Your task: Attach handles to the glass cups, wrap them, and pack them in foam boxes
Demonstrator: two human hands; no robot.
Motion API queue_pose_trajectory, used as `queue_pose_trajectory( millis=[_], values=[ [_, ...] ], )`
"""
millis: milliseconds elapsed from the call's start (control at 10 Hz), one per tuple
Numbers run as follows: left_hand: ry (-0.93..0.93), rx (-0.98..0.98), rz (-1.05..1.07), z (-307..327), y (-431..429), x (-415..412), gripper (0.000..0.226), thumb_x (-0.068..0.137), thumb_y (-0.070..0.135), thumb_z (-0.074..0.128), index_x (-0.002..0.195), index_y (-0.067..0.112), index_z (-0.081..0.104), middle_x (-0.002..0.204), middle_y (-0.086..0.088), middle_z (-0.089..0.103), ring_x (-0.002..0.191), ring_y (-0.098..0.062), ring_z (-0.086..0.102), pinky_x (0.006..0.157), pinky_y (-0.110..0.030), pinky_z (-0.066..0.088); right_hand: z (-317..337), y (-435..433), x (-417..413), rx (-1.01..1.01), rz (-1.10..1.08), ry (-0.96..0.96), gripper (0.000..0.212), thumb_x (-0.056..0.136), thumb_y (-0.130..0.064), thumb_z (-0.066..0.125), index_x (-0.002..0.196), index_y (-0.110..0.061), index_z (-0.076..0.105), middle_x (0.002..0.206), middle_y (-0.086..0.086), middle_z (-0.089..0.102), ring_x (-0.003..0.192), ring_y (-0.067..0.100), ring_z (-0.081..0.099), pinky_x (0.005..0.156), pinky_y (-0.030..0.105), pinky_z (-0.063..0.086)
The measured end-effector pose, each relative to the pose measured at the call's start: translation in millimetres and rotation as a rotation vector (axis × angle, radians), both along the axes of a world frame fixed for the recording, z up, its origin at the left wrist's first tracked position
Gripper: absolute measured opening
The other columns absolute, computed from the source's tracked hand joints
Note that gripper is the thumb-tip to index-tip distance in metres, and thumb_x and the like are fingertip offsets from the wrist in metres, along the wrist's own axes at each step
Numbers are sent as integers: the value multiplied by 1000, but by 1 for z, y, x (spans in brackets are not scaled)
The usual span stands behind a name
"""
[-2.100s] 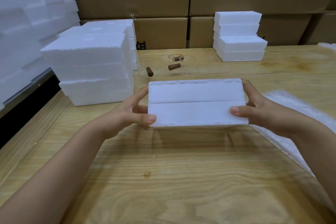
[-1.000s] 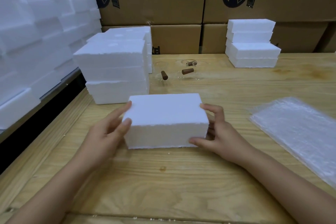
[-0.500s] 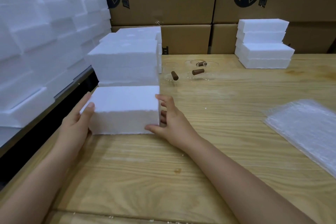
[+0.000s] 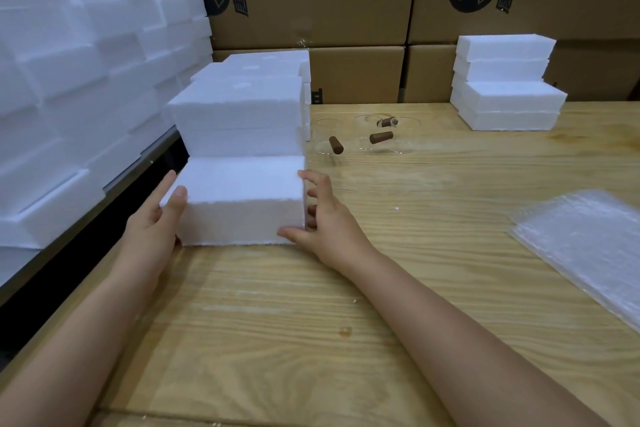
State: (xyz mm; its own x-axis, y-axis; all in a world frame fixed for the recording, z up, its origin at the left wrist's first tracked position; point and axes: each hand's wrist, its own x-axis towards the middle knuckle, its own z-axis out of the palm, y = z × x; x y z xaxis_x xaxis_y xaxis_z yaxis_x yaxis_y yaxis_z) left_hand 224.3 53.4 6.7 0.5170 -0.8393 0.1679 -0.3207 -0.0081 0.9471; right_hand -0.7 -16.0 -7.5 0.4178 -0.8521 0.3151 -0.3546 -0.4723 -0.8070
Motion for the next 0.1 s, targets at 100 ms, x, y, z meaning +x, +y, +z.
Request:
queue_pose_trajectory(
  millis=[100],
  values=[
    [-29,-5,4,1,2,-1,66,80,72,39,143,53,29,152,8,34,124,-5,37,94,-26,34,-1,4,-4,20,37,36,103,75,-24,79,138,-49,2,145,9,37,121,25,53,100,42,45]
  ],
)
